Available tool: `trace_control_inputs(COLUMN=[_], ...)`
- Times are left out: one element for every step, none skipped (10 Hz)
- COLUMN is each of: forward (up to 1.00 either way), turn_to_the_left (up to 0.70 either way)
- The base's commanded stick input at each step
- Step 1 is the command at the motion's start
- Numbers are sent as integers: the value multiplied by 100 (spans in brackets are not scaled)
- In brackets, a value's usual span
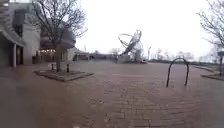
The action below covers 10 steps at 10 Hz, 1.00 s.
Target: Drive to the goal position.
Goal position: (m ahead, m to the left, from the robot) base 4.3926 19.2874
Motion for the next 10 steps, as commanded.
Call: trace_control_inputs(forward=[30, 30, 30, 30, 30, 30, 30, 30, 30, 30], turn_to_the_left=[75, 75, 75, 75, 75, 55, 26, 0, 0, 0])
